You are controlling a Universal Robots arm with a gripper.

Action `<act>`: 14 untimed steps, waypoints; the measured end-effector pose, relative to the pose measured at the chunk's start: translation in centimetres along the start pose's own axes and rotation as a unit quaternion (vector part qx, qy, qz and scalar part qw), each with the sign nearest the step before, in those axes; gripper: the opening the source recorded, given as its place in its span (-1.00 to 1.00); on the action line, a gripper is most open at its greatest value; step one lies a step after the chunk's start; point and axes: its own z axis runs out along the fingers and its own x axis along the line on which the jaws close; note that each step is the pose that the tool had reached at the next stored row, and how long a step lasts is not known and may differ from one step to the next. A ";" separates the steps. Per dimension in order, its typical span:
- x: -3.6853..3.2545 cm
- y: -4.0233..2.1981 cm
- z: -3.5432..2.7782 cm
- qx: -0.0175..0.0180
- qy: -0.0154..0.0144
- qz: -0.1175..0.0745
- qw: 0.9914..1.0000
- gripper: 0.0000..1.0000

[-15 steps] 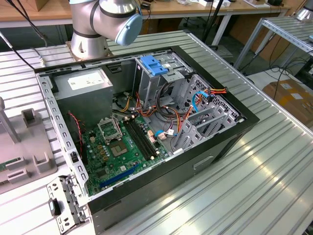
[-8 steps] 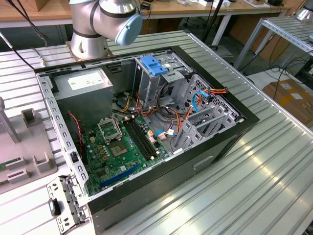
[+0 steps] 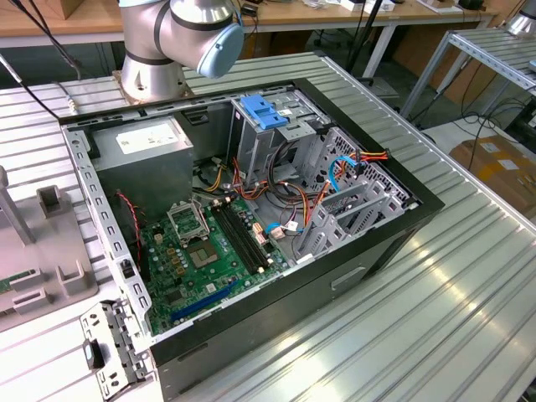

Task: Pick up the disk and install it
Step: 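Pick up the disk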

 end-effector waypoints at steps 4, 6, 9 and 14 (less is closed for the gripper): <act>0.00 0.00 0.00 0.000 0.001 -0.017 1.000 -0.79; 0.00 0.00 0.00 -0.001 0.001 -0.025 1.000 -0.79; 0.00 0.00 0.00 -0.001 0.002 -0.036 0.999 -0.79; 0.00 0.00 0.00 -0.001 0.003 -0.055 0.998 -0.79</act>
